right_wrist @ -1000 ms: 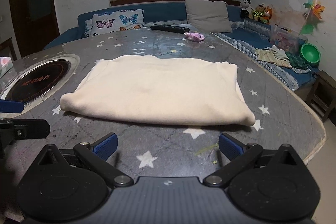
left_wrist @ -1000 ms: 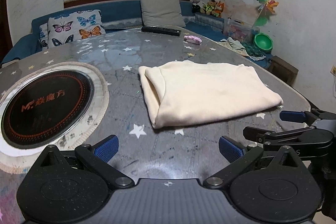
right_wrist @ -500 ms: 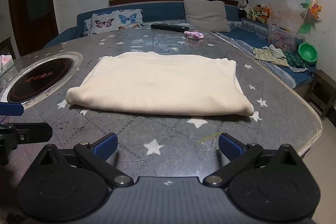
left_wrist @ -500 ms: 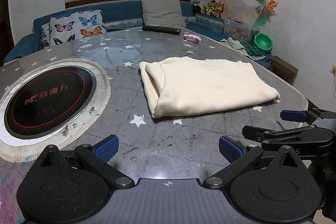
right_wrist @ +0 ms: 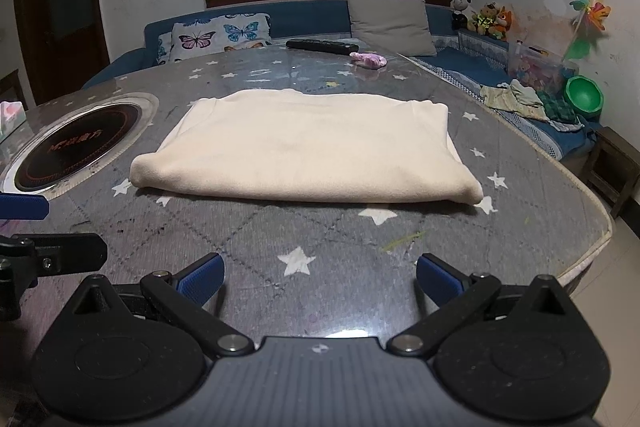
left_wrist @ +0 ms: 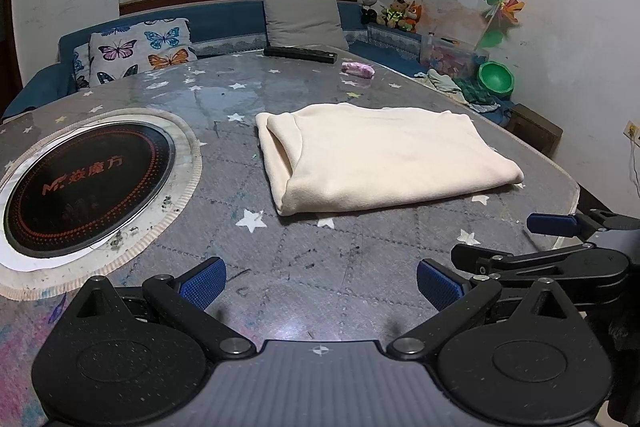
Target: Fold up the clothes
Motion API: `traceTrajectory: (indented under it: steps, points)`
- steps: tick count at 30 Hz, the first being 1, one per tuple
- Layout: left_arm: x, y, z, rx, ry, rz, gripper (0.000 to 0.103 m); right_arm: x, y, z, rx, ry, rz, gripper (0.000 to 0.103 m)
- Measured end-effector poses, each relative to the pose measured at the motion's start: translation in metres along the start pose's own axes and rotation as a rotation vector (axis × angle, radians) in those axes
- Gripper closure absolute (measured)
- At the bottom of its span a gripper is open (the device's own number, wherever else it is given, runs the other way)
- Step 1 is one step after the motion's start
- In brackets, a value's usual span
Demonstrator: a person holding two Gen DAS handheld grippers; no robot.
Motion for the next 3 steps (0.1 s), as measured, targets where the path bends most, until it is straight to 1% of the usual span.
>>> traceTrajectory:
  steps: [3]
  points:
    - [0.0,-0.0002,0.0002,0.004,-0.004,0.0,0.0,0.0002,-0.0001,-0.0005,0.0,0.0,0.002,0.0]
Point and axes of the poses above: each gripper's, at about its wrist camera, not at the fingertips, and z roughly the way its jaws point, x to its left, y to its top, the point moved 1 cm from there along z, roughly the way its jaws point, and after that the axes turned 10 degrees about z, right-handed, at the moved point
